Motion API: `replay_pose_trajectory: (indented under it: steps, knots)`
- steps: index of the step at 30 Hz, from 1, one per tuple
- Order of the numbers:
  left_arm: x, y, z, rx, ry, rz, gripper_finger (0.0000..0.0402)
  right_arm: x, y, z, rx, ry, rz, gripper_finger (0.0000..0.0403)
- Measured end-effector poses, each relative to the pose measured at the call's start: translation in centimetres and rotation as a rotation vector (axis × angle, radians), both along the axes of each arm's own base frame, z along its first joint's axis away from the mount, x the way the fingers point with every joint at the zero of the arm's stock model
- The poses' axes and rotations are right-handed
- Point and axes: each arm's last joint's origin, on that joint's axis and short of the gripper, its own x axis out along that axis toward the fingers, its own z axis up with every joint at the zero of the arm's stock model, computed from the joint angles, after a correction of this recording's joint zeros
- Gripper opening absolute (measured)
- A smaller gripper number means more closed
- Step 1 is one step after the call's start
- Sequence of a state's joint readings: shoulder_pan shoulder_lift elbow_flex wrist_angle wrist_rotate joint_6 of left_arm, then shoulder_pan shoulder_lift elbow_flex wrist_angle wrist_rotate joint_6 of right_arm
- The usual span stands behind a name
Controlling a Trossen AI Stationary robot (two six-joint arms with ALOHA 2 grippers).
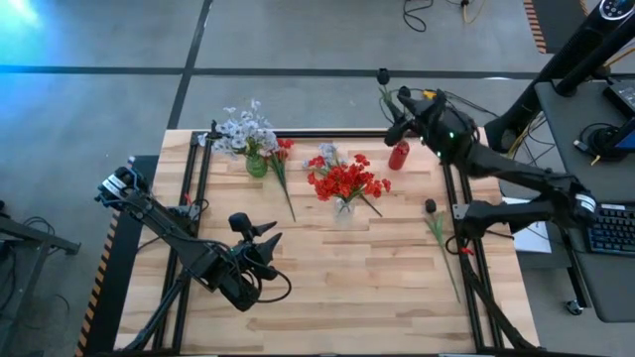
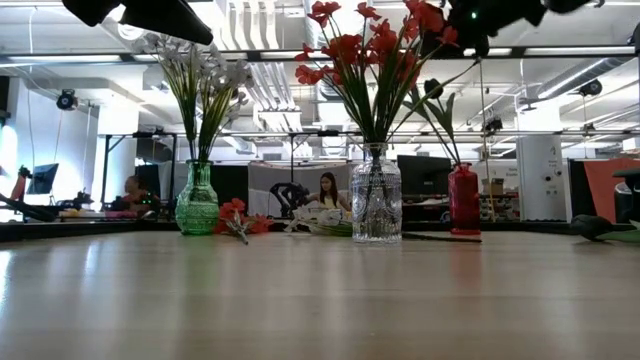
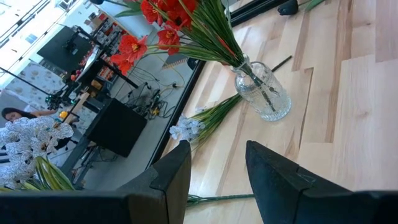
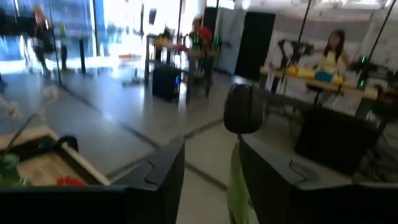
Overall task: Sort flowers into vase by color
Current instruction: Put the left black flower into the red vase
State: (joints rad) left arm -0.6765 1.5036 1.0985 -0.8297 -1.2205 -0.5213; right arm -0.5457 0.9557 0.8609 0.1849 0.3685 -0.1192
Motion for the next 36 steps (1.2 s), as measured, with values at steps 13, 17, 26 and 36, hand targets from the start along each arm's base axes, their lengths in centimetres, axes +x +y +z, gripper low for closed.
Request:
replay_pose_trajectory:
  steps: [13,17,26,36]
  knots:
    - [0.0,0.0,0.0,0.0,0.001,0.0,0.0136,2.1,-1.9,8.1,0.292,0.223,-0.094,0.0215]
    - [0.0,0.0,0.0,-0.002,0.0,0.0,0.0136,3.0,-2.9,9.3,0.354,0.268,-0.121,0.023]
    - [0.0,0.0,-0.1,-0.007,0.003,-0.001,0.0136,3.8,-4.7,11.4,0.43,0.27,-0.177,0.0284]
    - [0.0,0.0,-0.1,-0.008,0.003,-0.002,0.0136,4.9,-7.5,11.4,0.529,0.295,-0.258,0.034]
